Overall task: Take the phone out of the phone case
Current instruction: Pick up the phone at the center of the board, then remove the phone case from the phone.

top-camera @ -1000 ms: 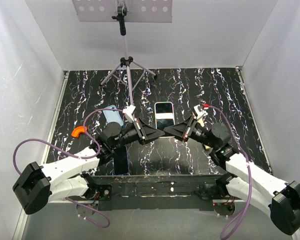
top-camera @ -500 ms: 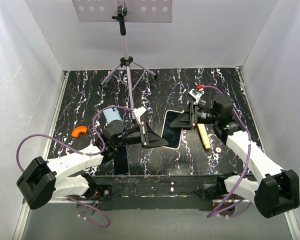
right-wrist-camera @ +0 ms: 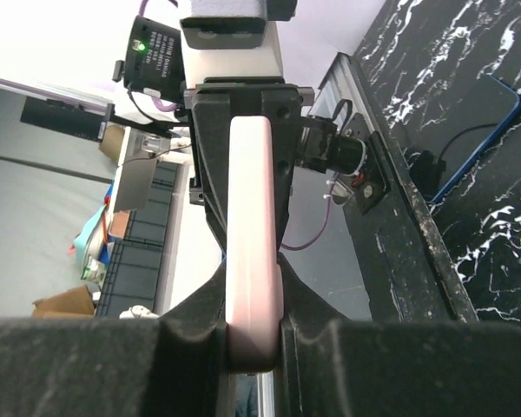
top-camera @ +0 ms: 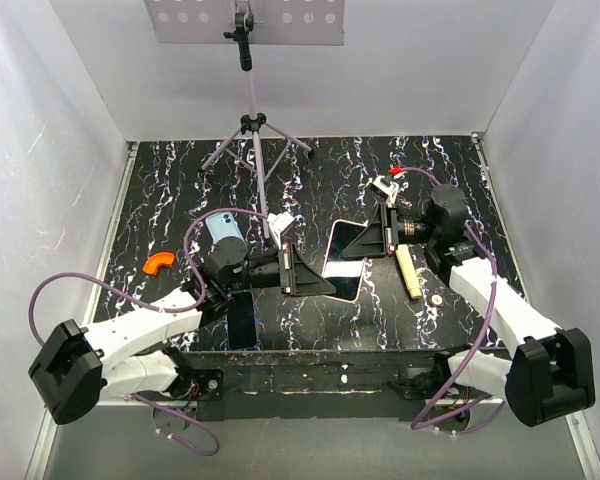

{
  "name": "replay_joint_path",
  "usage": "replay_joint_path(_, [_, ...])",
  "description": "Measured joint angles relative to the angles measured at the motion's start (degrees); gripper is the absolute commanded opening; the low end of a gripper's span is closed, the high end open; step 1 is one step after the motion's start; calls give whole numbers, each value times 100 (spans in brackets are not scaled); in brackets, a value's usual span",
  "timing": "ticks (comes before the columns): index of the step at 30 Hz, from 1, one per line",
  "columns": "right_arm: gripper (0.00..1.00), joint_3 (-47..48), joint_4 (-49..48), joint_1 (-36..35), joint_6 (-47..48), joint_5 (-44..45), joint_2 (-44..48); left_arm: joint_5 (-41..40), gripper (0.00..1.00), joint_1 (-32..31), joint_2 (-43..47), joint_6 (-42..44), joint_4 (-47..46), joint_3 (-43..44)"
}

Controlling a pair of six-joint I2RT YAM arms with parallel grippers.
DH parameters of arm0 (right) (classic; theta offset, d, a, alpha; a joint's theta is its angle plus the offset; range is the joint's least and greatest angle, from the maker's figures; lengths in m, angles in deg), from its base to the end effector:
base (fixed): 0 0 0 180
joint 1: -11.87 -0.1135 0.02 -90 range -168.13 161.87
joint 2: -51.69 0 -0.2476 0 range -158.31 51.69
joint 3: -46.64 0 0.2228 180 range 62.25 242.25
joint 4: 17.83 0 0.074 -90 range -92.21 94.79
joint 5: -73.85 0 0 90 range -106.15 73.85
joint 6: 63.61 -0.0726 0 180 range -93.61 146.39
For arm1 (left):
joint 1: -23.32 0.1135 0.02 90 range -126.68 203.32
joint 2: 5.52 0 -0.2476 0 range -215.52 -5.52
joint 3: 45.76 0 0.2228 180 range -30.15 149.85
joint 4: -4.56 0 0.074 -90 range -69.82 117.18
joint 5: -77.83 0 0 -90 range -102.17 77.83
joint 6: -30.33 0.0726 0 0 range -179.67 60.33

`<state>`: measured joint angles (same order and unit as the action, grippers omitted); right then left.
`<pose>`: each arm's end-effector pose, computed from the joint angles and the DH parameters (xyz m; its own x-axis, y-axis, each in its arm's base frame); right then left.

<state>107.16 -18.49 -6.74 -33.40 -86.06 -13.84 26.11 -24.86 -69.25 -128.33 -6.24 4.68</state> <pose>0.2038 0.1406 0.3119 -0.8979 0.0109 -0.4402 -0.4396 0.0343 0.8975 0.1386 -0.2223 0.2786 -0.9398 -0.0461 -0.3385 0.3361 0.0528 -0.9404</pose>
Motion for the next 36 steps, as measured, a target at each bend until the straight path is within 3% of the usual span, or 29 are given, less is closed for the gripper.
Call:
replay_joint_path(1, [1,-109,-417,7,-315,-13,2,-37,39,-2,42,-24,-13,-17])
replay_joint_path(3, [1,-328,-1290,42,-935,0,-4,-81,45,-7,184,-122,-15,-129])
replay_joint_path(9, [1,-719,-3950,205,-2918,267,-330,-256,39,-33,586,-533,-7,-695])
replay_joint_path(15, [1,-833,-5136,205,-4111,372,-702,-382,66,-33,645,-702,-107,-710])
replay_joint_path(19, [1,-835,-4896,205,-3825,358,-448,-354,71,-33,774,-638,-129,-649])
replay_joint_path(23, [1,-828,-3906,205,-2999,352,83,-341,57,-33,979,-450,133,-391])
replay_joint_path(27, [1,-802,-3176,203,-2426,348,321,-424,50,-33,1132,-376,190,-293])
replay_joint_path(36, [1,-793,-2638,203,-2094,374,326,-476,36,-33,616,-372,199,-129])
